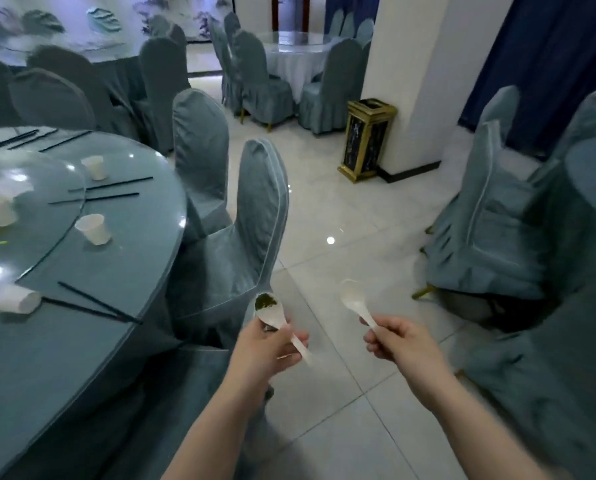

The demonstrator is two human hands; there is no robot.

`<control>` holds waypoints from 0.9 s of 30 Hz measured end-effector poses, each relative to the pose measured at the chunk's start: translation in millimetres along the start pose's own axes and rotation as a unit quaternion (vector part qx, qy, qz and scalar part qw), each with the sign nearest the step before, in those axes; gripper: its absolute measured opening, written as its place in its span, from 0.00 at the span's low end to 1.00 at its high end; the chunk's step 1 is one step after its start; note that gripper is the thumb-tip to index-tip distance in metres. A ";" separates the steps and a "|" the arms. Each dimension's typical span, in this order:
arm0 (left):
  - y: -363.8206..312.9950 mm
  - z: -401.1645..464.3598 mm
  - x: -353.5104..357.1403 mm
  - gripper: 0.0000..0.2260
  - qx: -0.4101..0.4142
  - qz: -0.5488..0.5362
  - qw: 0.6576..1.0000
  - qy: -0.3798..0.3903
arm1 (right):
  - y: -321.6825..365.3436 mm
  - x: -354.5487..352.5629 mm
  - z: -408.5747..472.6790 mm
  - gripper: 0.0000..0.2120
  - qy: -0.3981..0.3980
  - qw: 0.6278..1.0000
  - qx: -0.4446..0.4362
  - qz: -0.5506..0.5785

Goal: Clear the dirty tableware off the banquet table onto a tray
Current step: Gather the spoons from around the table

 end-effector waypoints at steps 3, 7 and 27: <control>-3.0 13.3 54.1 0.08 -0.001 0.025 1.000 0.008 | -3.4 -30.2 14.5 0.12 0.012 1.000 -0.015 -0.024; 8.0 36.9 112.5 0.09 -0.027 0.050 0.998 0.026 | -7.0 -49.2 37.4 0.12 0.030 0.997 -0.026 -0.062; -97.9 300.6 306.0 0.08 -0.049 -0.007 0.996 0.079 | 18.5 -157.7 343.0 0.04 -0.009 0.994 -0.023 -0.110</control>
Point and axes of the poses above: each hand's wrist, its own z-axis towards the middle knuckle, its own x-axis out of the palm, y = z × x, the point moved 9 cm from there along z, towards the middle knuckle, and after that the axes turned 9 degrees about -x, right-handed, at the moved point
